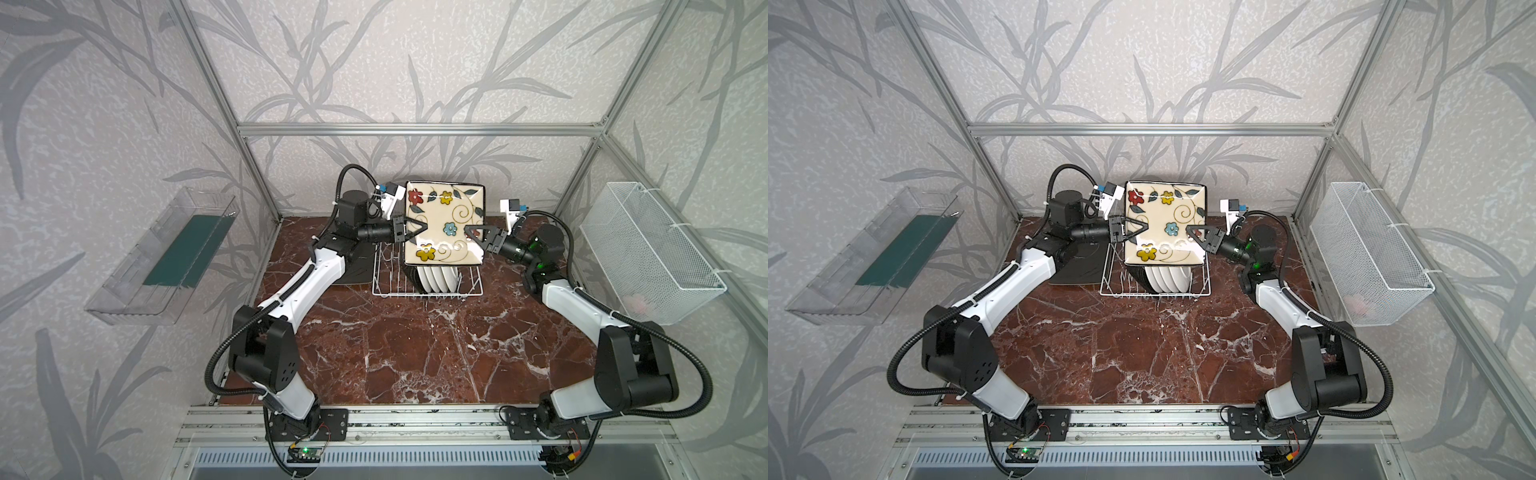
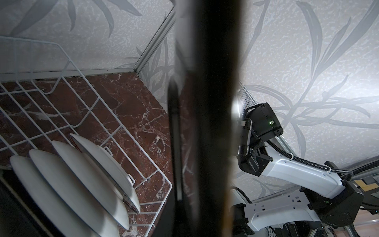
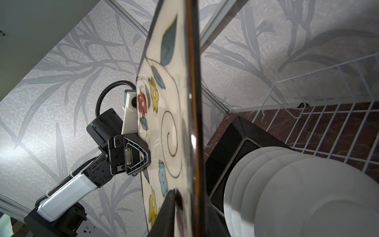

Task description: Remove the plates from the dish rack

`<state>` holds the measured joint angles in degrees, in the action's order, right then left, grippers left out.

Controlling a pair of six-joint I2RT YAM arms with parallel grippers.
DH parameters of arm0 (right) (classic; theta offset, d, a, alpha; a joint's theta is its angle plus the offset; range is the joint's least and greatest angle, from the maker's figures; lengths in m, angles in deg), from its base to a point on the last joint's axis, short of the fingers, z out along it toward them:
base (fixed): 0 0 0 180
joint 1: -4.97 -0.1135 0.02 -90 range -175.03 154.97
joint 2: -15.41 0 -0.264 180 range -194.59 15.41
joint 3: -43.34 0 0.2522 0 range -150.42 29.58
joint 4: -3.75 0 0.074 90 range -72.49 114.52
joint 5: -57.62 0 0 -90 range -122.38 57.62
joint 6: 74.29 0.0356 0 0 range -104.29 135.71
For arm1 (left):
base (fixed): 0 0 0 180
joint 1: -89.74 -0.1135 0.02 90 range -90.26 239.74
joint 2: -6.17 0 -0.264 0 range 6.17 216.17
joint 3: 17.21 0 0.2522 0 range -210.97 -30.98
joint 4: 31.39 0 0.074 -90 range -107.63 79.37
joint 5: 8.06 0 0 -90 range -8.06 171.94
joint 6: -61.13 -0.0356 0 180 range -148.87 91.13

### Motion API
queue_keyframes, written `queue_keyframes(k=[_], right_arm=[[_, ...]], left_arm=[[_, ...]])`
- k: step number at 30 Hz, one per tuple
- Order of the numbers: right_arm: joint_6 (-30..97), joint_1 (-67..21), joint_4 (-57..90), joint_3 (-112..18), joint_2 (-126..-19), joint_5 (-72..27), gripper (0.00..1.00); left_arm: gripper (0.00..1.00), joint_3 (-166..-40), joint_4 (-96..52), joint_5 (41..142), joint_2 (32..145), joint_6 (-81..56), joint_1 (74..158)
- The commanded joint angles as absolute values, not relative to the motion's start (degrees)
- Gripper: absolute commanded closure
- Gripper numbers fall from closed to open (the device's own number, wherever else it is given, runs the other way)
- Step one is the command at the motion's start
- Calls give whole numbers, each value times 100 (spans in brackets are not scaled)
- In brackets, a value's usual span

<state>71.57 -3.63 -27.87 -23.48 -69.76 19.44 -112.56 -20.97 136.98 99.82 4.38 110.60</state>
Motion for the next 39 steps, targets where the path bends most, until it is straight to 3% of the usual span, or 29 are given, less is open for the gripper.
queue_keyframes(k=[1, 6, 11, 21, 23, 24, 39], right_arm=[[7159, -409, -3167, -2473, -6897, 1887, 75], [7225, -409, -3137, -2509, -6932, 1894, 73], [7201, -410, -3058, -2509, -6917, 1890, 61], [6216, -365, -1477, -2555, -6301, 1174, 22], [5965, -365, -1085, -2588, -6100, 979, 5], [5848, -365, -930, -2597, -6015, 933, 1], [3529, -356, 2067, -2764, -4660, 215, 1]], left_arm=[[100, -11346, -2568, 13494, 9943, 471, 11088], [100, -11296, -2737, 13410, 9954, 643, 11092], [100, -11330, -2727, 13328, 9945, 683, 11068], [100, -11396, -2741, 13161, 9707, 863, 11004], [100, -11422, -2761, 13118, 9658, 928, 10973], [100, -11450, -2759, 13103, 9638, 930, 10958], [100, -11950, -1463, 12710, 8874, 562, 10072]])
